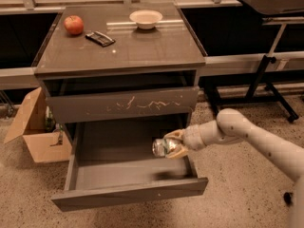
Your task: Pick 7up can from middle drawer and place on counter
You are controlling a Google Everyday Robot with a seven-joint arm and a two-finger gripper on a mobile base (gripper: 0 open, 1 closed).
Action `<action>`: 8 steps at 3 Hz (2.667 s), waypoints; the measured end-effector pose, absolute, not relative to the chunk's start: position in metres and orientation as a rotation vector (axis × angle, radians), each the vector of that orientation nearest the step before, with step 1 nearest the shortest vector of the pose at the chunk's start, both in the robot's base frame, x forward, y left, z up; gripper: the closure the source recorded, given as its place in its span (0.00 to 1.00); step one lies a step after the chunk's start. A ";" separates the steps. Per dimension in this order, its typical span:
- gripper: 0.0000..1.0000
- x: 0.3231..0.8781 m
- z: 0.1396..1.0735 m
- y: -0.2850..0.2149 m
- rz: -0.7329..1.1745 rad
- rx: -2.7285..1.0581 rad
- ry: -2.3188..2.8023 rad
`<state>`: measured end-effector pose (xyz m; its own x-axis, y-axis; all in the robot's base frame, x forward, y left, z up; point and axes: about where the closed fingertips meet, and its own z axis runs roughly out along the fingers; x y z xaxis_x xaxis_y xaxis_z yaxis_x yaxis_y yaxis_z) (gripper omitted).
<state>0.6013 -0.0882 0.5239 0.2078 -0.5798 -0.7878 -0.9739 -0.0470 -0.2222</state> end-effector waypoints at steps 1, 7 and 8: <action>1.00 0.589 0.580 -0.101 0.602 -1.704 1.370; 1.00 0.587 0.758 -0.062 0.335 -1.889 1.117; 1.00 0.604 0.781 -0.060 0.323 -1.864 1.094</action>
Offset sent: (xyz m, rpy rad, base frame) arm -0.0110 -0.0097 0.0479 0.0401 -0.0767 0.0102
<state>0.6041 -0.0604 0.7808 0.5701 -0.5525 -0.6080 -0.7942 -0.1814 -0.5799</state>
